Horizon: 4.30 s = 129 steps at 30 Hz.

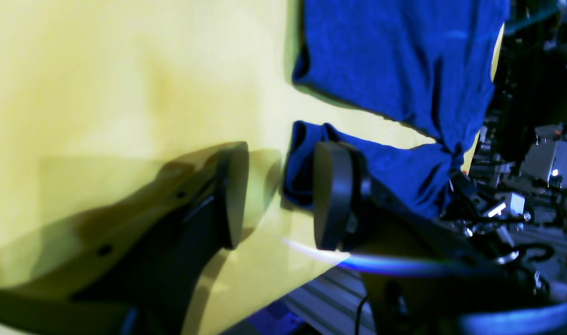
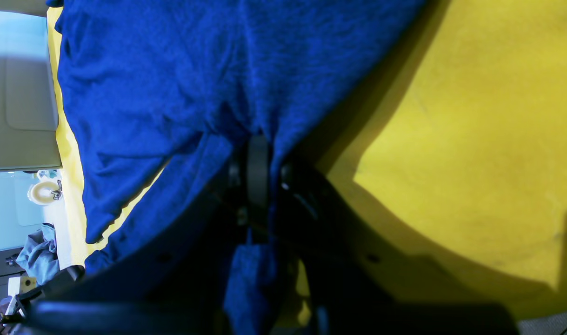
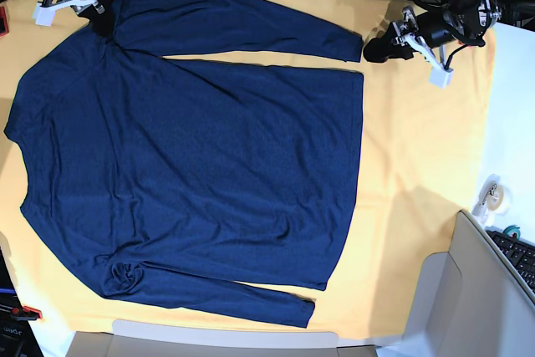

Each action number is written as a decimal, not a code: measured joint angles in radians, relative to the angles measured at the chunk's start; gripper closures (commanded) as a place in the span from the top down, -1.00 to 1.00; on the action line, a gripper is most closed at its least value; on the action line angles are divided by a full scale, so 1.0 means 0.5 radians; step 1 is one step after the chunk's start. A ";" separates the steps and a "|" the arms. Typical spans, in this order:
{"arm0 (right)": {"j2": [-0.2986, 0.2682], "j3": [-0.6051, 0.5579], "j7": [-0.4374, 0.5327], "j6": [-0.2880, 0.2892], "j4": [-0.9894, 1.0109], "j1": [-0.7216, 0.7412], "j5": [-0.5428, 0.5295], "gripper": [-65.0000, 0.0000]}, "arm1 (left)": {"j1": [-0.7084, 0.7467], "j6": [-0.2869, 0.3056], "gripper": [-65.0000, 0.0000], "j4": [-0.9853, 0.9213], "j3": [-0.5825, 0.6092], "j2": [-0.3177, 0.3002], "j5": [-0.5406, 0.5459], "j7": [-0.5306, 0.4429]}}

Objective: Fold the T-shirt properly
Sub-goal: 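Move left gripper to the hem corner, right gripper to the shoulder, then close both grippers on the navy shirt's edge corners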

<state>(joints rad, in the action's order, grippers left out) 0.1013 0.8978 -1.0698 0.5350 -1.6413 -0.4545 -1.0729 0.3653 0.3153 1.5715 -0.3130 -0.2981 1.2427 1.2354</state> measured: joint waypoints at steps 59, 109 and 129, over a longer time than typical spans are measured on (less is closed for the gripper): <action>-0.053 0.012 -0.108 -0.022 -0.035 0.742 0.627 -1.00 | -0.757 0.277 -0.98 -0.163 0.376 -0.004 -0.092 0.094; -0.373 0.709 -0.127 -0.249 0.561 0.992 0.266 -0.21 | -0.540 0.275 -0.44 0.002 0.365 -0.164 -0.078 0.088; -0.372 0.640 -0.121 -0.256 0.556 0.970 0.292 -1.00 | -0.536 0.276 -0.22 -0.434 0.091 -0.095 -0.026 0.083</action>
<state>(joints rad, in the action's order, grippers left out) -0.0845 1.2179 -1.1305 0.4072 -1.3632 0.0303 -0.9268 0.0975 0.4534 1.3544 -0.2676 -0.3454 1.2297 1.2770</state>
